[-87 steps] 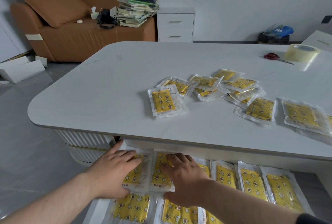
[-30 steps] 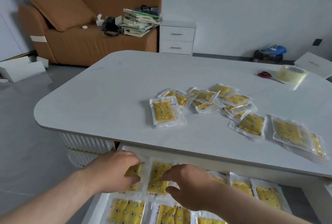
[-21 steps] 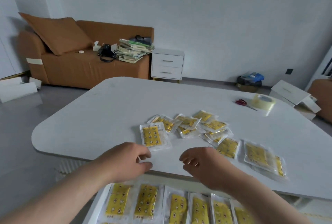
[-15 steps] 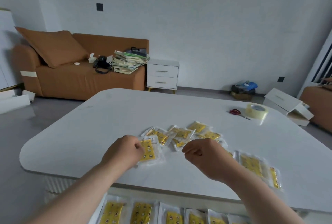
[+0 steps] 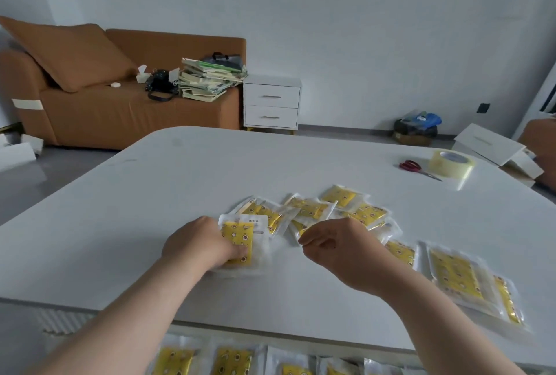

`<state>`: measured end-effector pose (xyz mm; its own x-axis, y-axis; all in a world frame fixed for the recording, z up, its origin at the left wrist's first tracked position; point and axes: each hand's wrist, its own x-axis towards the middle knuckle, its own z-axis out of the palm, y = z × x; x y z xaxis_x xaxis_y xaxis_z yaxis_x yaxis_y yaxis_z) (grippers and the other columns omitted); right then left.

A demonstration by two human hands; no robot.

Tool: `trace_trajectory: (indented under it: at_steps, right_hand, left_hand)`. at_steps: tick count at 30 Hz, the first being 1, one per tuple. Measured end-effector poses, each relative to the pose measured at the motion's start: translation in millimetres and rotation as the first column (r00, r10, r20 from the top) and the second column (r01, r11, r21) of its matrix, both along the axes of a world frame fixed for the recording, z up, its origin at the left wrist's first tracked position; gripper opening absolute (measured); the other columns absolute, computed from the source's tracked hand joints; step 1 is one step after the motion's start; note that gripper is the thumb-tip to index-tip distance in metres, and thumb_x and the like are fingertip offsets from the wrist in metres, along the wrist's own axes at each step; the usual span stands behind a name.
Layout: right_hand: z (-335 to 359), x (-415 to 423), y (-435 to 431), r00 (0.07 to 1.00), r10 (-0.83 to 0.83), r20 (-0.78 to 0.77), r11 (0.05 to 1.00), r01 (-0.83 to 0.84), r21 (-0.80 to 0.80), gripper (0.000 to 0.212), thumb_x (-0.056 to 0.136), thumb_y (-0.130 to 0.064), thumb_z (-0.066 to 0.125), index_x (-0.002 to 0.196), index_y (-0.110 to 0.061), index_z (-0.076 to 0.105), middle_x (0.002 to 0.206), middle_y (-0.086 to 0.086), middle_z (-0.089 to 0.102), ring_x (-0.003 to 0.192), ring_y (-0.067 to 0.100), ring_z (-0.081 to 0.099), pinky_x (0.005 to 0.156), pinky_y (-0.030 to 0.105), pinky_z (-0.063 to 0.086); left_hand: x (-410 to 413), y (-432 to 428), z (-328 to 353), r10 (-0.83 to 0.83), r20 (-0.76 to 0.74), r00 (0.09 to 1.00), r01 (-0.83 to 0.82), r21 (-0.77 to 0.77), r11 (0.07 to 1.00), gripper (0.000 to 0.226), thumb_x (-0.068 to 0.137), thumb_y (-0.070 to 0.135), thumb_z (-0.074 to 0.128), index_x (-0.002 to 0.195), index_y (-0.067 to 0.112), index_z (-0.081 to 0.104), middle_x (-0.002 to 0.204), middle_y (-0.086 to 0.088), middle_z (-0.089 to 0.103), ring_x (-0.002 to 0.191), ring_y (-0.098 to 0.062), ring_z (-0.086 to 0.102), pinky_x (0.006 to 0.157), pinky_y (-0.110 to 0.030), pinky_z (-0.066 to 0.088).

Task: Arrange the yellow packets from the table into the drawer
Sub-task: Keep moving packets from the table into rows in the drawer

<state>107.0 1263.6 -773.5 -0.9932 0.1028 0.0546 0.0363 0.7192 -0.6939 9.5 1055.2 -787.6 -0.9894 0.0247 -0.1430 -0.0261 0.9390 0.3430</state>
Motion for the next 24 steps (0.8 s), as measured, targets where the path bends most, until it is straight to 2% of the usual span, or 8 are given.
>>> trace_trajectory:
  at_steps: [3,10,12,15,16,20,21,24]
  right_hand:
    - [-1.9,-0.7,1.5,1.000,0.004,0.003,1.000,-0.004,0.008,0.016,0.087,-0.023,0.067,0.082,-0.039,0.068,0.087,-0.010,0.073,0.084,0.002,0.068,0.082,0.024,0.056]
    - [-5.1,-0.7,15.5,1.000,-0.027,0.011,1.000,0.027,-0.008,0.017,0.087,-0.022,0.067,0.084,-0.039,0.068,0.088,-0.014,0.073,0.083,-0.005,0.067,0.075,0.009,0.050]
    - [-5.3,-3.8,18.6,0.999,-0.043,0.006,0.999,0.043,-0.002,0.017,0.087,-0.022,0.067,0.084,-0.039,0.069,0.089,-0.016,0.073,0.083,-0.006,0.066,0.076,0.012,0.051]
    - [-5.6,-15.6,18.8,0.999,-0.033,0.015,0.997,0.032,0.065,0.017,0.087,-0.023,0.066,0.083,-0.040,0.067,0.086,-0.016,0.073,0.084,-0.005,0.066,0.078,0.014,0.051]
    - [-5.5,-20.9,18.2,1.000,-0.025,0.015,0.996,0.024,0.084,0.017,0.086,-0.024,0.067,0.081,-0.040,0.067,0.085,-0.016,0.072,0.084,-0.004,0.067,0.078,0.014,0.052]
    - [-3.0,-43.3,18.8,1.000,0.006,0.003,0.994,-0.007,0.108,0.013,0.086,-0.023,0.066,0.085,-0.035,0.069,0.086,-0.014,0.073,0.085,-0.002,0.067,0.075,0.012,0.050]
    - [-2.3,-48.4,19.8,1.000,0.009,0.003,0.993,-0.009,0.119,0.011,0.086,-0.023,0.066,0.087,-0.033,0.071,0.087,-0.014,0.073,0.085,-0.002,0.067,0.074,0.012,0.050]
    - [-1.2,-62.0,23.7,1.000,0.007,0.002,0.990,-0.007,0.139,0.012,0.085,-0.022,0.066,0.083,-0.033,0.070,0.082,-0.015,0.072,0.082,0.000,0.068,0.074,0.019,0.054]
  left_hand:
    - [-6.9,-4.2,-2.4,-0.004,0.082,0.997,-0.009,0.163,0.987,0.050,0.060,0.052,0.081,0.070,0.016,0.048,0.065,0.003,0.050,0.057,-0.016,0.048,0.049,-0.027,0.029]
    - [-18.3,-14.3,-5.5,0.058,0.147,0.988,-0.119,0.459,0.881,0.038,0.065,0.014,0.085,0.089,0.006,0.056,0.084,-0.009,0.061,0.069,-0.020,0.054,0.054,-0.027,0.037]
    - [-23.2,-18.4,-6.6,0.041,0.233,0.972,-0.162,0.531,0.832,0.032,0.068,0.006,0.083,0.091,0.003,0.061,0.087,-0.012,0.067,0.076,-0.023,0.060,0.059,-0.028,0.042]
    - [-29.9,-27.6,-5.5,0.028,0.331,0.943,-0.235,0.604,0.761,0.021,0.072,-0.004,0.076,0.091,-0.001,0.067,0.089,-0.018,0.071,0.086,-0.033,0.067,0.078,-0.035,0.050]
    - [-31.0,-30.4,-4.5,0.030,0.350,0.936,-0.258,0.626,0.736,0.018,0.074,-0.006,0.073,0.091,-0.001,0.067,0.087,-0.019,0.071,0.084,-0.034,0.067,0.076,-0.036,0.052]
    - [-33.0,-35.4,-1.1,-0.003,0.388,0.921,-0.304,0.726,0.617,0.015,0.085,-0.009,0.060,0.092,0.003,0.063,0.070,-0.016,0.071,0.059,-0.027,0.068,0.050,-0.030,0.054]
    - [-33.8,-36.2,-1.5,-0.010,0.388,0.921,-0.307,0.744,0.593,0.015,0.086,-0.009,0.059,0.093,0.004,0.063,0.068,-0.014,0.072,0.058,-0.027,0.068,0.048,-0.030,0.055]
    - [-35.6,-39.0,-3.1,-0.013,0.362,0.932,-0.298,0.785,0.543,0.017,0.087,-0.009,0.058,0.094,0.005,0.065,0.066,-0.013,0.073,0.066,-0.029,0.068,0.055,-0.034,0.055]
